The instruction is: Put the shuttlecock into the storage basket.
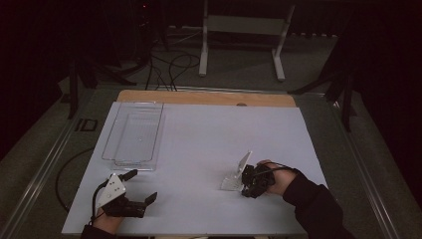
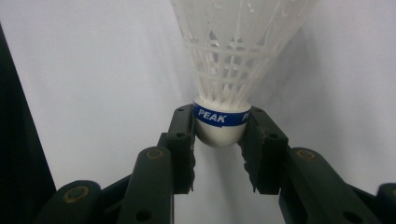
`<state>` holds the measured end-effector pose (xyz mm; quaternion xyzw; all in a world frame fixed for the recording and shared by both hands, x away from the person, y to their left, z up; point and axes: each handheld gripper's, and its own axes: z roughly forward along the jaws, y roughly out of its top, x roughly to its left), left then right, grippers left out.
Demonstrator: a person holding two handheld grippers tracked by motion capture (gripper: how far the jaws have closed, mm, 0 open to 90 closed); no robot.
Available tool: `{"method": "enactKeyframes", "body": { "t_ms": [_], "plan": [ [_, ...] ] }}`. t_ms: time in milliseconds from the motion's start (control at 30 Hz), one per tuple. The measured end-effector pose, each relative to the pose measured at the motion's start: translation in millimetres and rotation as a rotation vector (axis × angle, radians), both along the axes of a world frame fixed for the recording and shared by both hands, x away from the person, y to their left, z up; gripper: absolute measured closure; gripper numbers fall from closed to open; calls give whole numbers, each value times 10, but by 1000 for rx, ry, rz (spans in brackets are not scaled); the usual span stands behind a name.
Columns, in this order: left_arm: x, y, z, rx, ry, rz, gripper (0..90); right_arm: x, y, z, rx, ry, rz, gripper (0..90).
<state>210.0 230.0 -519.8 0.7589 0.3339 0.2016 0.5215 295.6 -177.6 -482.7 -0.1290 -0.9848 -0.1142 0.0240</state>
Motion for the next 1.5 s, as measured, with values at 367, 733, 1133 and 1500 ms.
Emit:
{"method": "enactKeyframes", "body": {
  "t_ms": [367,733,1133,1500],
  "plan": [
    [6,15,17,10,16,10,0,-55,-15,119,37,-71,93,655],
    [35,2,183,38,101,-22,0,-62,-5,203,50,-111,117,655],
    [71,-70,434,74,156,-15,0,-78,3,250,44,-116,136,655],
    [125,-195,793,136,160,-46,0,-89,2,270,45,-111,137,655]
  ]
}}
